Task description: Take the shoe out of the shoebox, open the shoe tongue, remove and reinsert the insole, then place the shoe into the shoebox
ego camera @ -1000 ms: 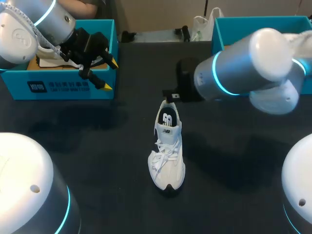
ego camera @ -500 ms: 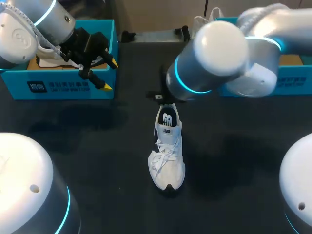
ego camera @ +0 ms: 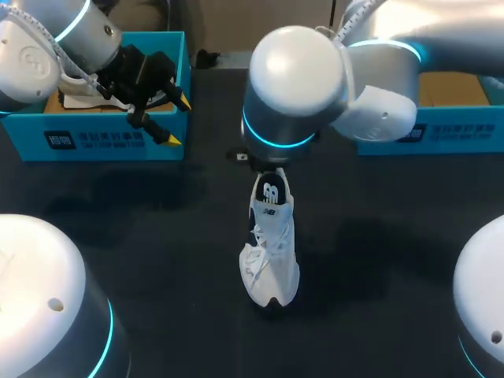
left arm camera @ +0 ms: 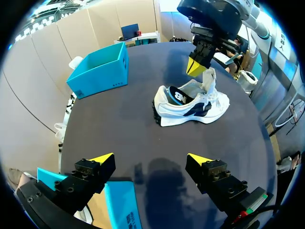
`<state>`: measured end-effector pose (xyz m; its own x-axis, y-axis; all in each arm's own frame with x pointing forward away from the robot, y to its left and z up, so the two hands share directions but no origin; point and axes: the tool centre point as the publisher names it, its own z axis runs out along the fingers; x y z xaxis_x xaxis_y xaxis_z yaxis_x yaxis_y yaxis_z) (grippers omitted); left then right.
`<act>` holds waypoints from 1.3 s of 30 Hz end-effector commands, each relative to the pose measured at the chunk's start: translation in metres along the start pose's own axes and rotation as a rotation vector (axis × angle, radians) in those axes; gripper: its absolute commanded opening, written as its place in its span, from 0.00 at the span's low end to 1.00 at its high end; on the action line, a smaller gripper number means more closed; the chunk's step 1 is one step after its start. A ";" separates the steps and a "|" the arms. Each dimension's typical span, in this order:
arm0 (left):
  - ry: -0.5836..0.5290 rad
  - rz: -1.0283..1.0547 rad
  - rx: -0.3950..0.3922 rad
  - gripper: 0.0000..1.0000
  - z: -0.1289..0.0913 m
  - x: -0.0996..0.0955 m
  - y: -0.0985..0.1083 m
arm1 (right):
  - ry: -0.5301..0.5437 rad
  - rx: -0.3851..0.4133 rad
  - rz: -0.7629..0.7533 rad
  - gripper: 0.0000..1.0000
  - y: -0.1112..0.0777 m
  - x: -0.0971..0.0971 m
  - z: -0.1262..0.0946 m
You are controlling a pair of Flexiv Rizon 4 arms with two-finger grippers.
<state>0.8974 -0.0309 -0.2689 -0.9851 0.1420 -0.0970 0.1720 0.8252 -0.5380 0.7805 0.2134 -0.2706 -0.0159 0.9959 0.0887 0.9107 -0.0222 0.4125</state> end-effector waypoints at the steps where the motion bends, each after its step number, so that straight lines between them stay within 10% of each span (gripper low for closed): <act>1: 0.001 0.000 -0.004 1.00 0.000 0.000 0.000 | 0.031 0.035 0.008 0.00 -0.003 -0.007 0.015; 39: 0.001 0.000 -0.004 1.00 0.000 0.000 0.000 | 0.010 0.273 0.026 0.00 -0.053 -0.030 0.096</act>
<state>0.8973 -0.0307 -0.2688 -0.9851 0.1420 -0.0973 0.1721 0.8252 -0.5380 0.7692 0.1889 -0.3770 0.0082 0.9939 0.1101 0.9871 -0.0257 0.1578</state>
